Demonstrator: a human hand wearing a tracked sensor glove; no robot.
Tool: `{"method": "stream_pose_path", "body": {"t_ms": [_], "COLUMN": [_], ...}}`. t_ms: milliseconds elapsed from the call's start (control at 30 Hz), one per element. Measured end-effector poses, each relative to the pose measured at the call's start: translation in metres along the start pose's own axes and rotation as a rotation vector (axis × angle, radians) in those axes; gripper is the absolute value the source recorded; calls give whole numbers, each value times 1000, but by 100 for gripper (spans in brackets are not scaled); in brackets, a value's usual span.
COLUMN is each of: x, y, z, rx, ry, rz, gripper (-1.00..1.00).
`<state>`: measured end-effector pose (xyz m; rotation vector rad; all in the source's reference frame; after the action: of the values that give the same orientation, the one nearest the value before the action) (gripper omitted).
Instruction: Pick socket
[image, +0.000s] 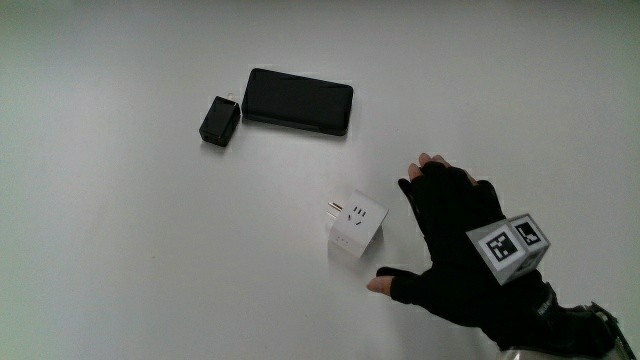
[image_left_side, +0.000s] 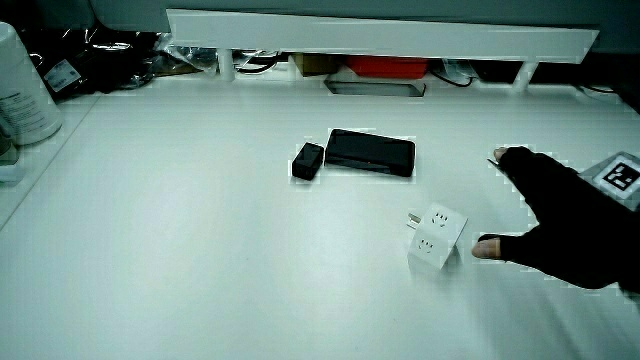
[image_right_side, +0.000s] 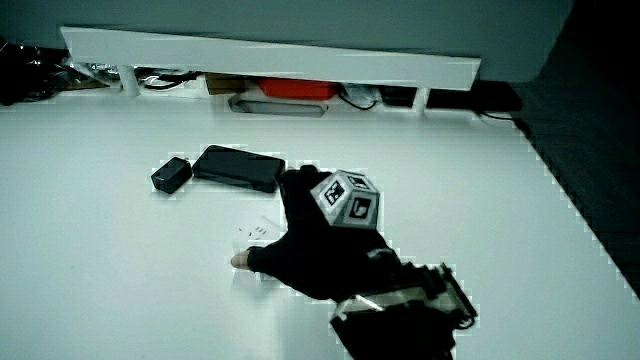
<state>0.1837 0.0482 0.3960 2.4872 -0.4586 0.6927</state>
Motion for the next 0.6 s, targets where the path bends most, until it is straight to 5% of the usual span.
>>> {"method": "stream_pose_path", "body": {"t_ms": [167,267,600], "x": [-1,4,9], "y": [24,38,74], "z": [-10,-19,-55], "rx": [-43,-107,-185], "ry": [28,35,85], "rz": [-16,-72,-94], "gripper": [0,0,0]}}
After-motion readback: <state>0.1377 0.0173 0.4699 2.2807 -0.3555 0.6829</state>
